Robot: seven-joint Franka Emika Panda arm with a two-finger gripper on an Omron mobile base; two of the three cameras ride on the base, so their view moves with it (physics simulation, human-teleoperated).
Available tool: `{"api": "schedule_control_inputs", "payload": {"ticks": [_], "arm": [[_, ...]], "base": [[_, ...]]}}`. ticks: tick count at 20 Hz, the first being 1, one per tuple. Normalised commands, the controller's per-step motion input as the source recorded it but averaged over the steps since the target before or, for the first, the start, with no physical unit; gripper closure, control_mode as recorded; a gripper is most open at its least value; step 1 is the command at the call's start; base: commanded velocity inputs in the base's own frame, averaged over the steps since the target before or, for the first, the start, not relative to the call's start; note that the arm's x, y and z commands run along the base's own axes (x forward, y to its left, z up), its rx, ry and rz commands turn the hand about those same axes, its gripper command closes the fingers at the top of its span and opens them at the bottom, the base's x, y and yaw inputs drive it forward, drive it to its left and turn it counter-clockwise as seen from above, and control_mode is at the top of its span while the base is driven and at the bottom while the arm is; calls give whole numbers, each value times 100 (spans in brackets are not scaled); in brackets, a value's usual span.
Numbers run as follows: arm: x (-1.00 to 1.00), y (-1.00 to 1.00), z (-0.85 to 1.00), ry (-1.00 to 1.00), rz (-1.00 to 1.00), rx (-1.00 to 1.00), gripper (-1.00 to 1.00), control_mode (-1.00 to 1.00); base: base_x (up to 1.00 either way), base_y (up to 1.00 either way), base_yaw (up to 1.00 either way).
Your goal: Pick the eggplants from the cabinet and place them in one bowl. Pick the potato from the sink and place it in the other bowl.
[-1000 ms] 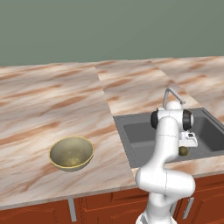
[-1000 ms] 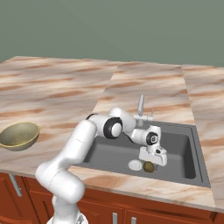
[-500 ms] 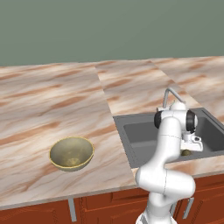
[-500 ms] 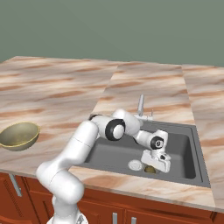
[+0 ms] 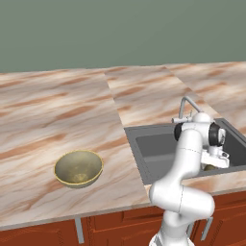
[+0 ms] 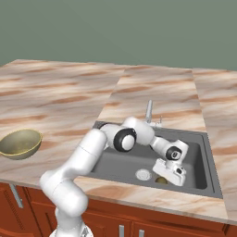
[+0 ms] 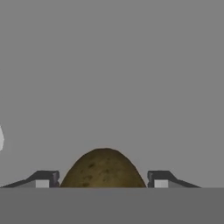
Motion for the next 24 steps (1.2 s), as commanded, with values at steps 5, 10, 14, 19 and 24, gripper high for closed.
{"api": "schedule_control_inputs", "payload": {"ticks": [5,10,14,19,24], "arm": [[0,-13,19,-4,-5,17,100,-100],[0,-9,23,-12,-5,13,100,-100],[0,-3,22,-15,-6,7,100,-100],[8,-1,21,-13,-9,1,100,-100],[19,0,18,-13,-13,0,100,-100]], "base": [[0,0,0],[0,0,0],[0,0,0],[0,0,0],[0,0,0]]}}
